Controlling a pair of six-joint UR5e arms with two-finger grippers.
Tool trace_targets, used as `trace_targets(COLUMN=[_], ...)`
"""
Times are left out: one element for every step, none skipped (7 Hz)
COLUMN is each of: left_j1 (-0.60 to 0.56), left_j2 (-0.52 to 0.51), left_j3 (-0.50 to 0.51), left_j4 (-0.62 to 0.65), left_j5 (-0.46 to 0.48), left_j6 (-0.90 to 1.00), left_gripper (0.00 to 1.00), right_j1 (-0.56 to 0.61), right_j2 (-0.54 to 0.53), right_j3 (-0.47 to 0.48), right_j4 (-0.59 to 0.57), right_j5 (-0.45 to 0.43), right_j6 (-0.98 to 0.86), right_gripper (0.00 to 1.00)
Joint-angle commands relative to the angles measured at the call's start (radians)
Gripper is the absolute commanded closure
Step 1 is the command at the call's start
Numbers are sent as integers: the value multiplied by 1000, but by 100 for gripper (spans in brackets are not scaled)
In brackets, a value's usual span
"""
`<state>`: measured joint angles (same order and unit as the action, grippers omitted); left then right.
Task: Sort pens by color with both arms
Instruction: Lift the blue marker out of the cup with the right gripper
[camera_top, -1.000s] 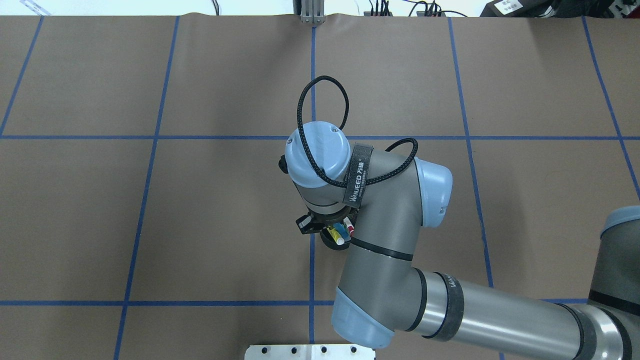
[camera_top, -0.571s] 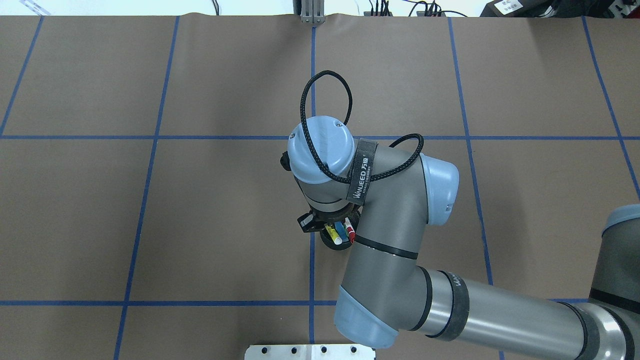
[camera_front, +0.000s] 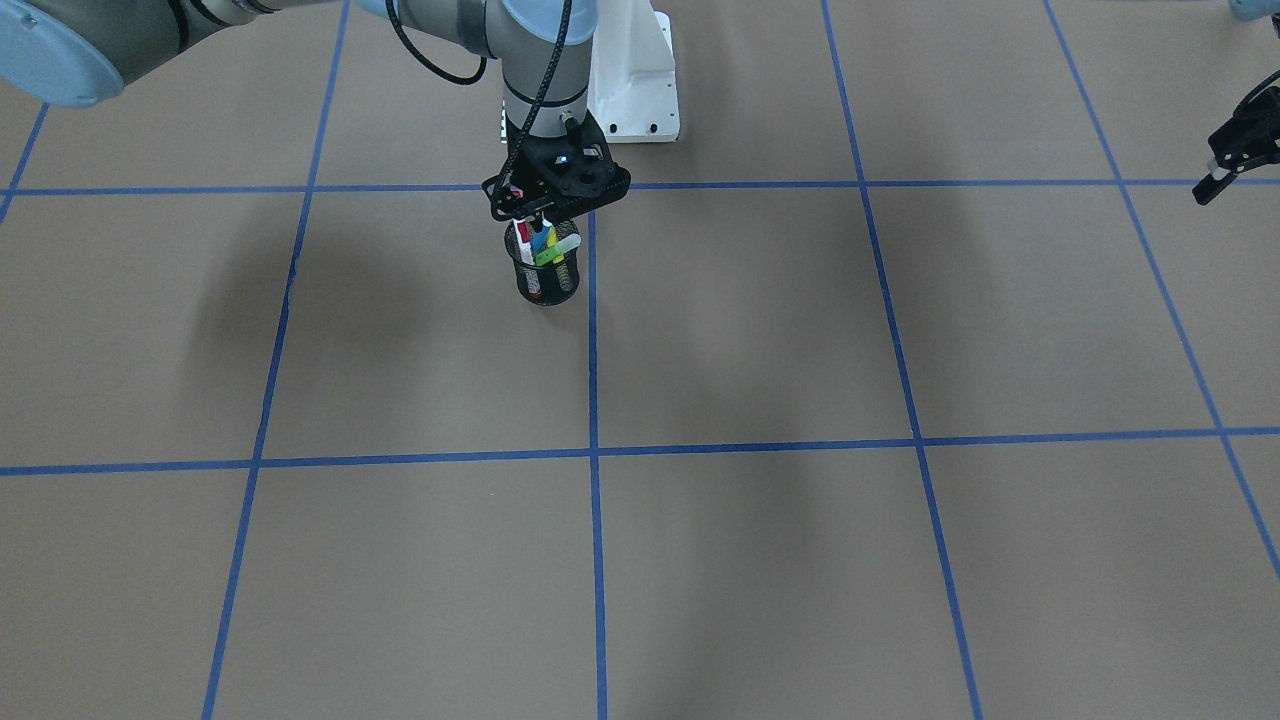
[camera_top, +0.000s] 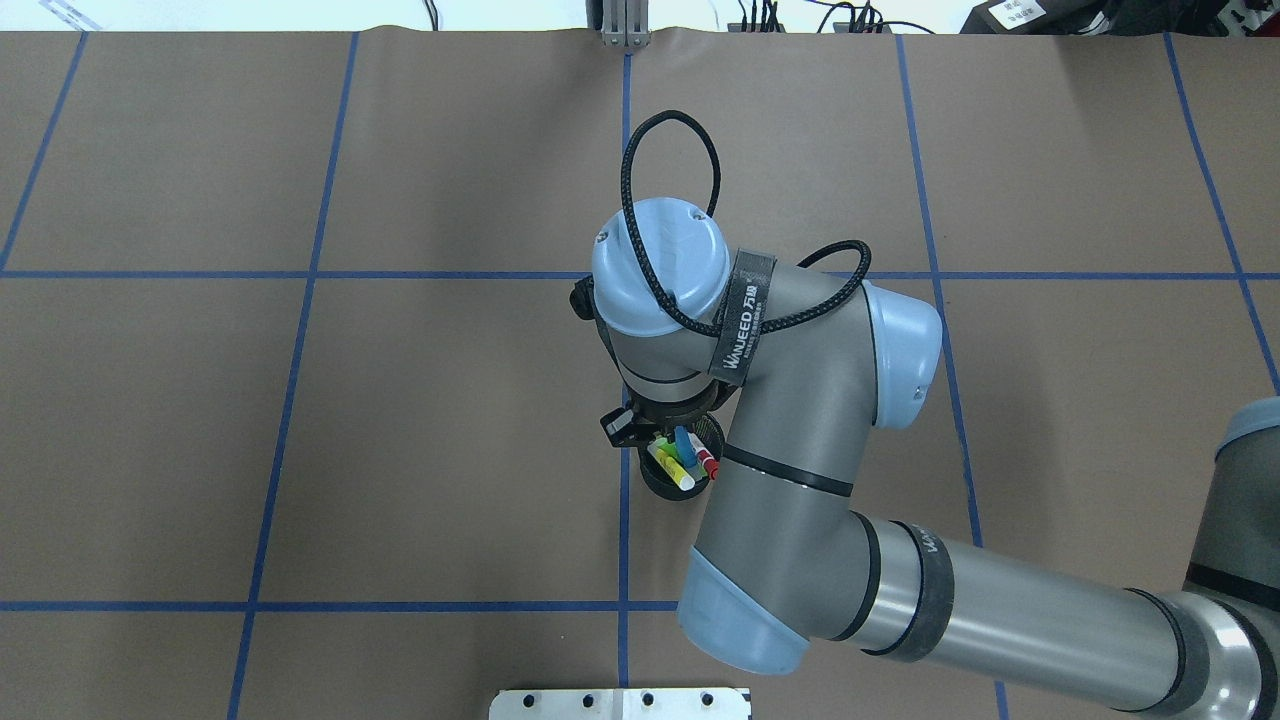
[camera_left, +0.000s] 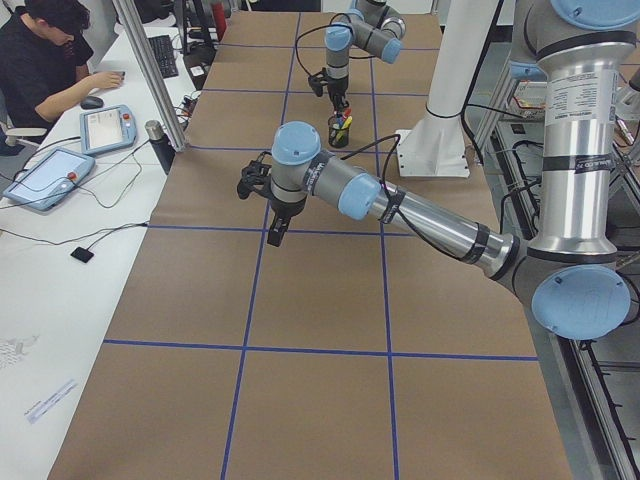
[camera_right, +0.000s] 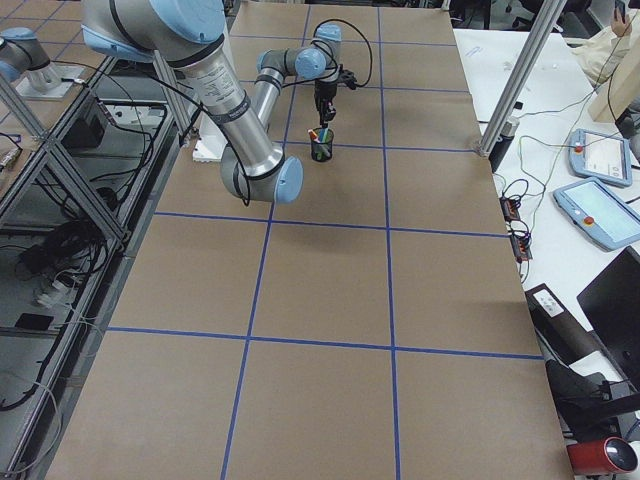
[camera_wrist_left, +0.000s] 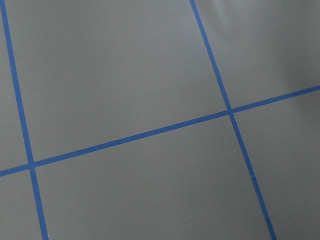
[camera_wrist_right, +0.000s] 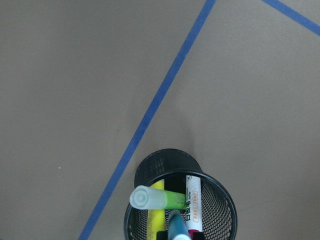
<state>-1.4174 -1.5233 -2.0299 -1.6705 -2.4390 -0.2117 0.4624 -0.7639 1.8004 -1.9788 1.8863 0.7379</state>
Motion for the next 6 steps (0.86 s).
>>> trace_targets(left_j1=[0,0,0,0,0,0], left_j2=[0,0,0,0,0,0], left_j3=[0,0,0,0,0,-1], left_j4=[0,0,0,0,0,0], left_j5=[0,0,0,0,0,0], left_j6=[0,0,0,0,0,0], left_gripper=[0,0,0,0,0,0], right_j1=[42,57,83,108,123,146], right_j2=[0,3,3,8,21,28], right_j3=[34,59,88,120,119,119], right_j4=[-5,-21,-34,-63,-71,-71], right_j5=[49,63,97,126,138,157], right_j6=[0,0,0,0,0,0], right_gripper=[94,94,94,94,94,94])
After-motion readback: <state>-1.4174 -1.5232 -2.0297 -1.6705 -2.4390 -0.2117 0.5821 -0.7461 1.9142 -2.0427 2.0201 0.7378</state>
